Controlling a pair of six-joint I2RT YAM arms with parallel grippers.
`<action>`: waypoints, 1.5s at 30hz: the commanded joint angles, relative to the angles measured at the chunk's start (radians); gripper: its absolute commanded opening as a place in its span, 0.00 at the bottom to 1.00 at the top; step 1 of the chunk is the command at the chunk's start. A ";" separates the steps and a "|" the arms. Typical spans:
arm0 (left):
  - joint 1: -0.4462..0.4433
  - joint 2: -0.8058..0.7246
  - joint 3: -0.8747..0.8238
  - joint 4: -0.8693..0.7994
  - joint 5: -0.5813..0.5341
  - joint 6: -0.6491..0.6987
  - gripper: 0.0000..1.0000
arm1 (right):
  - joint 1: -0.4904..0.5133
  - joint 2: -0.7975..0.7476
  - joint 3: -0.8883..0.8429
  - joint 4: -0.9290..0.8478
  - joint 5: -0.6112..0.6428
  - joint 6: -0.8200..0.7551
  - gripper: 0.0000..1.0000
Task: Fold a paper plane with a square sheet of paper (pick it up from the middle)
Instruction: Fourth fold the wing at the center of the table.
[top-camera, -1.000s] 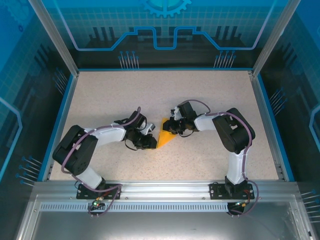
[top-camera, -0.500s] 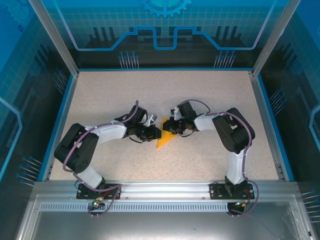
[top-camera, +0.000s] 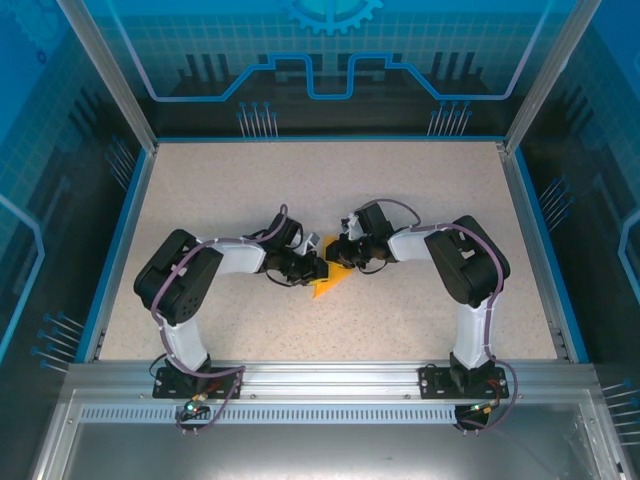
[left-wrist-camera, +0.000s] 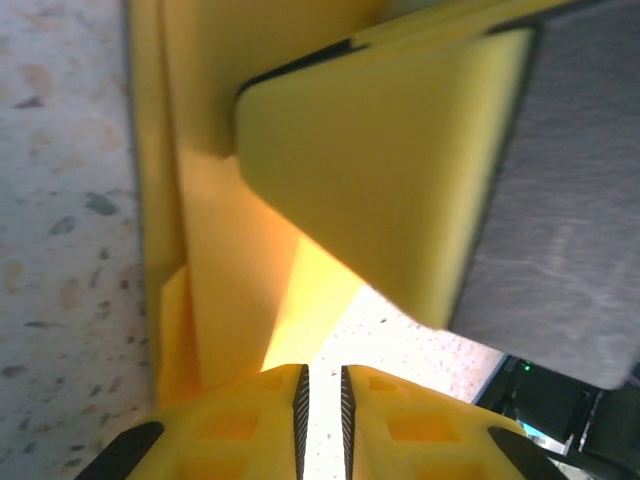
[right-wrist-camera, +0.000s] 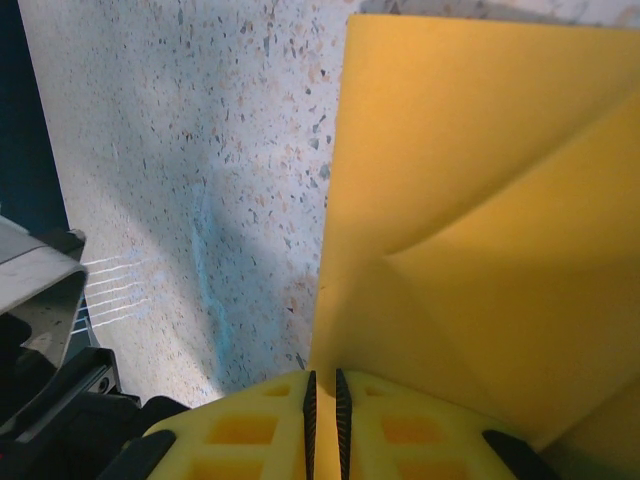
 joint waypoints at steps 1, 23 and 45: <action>-0.003 0.007 -0.023 -0.057 -0.050 0.037 0.19 | -0.005 0.063 -0.024 -0.091 0.071 -0.036 0.17; -0.037 -0.145 -0.008 -0.203 -0.036 0.144 0.23 | -0.005 0.061 -0.031 -0.094 0.077 -0.037 0.17; -0.046 -0.036 -0.021 -0.209 -0.123 0.179 0.20 | -0.005 0.064 -0.041 -0.094 0.077 -0.040 0.16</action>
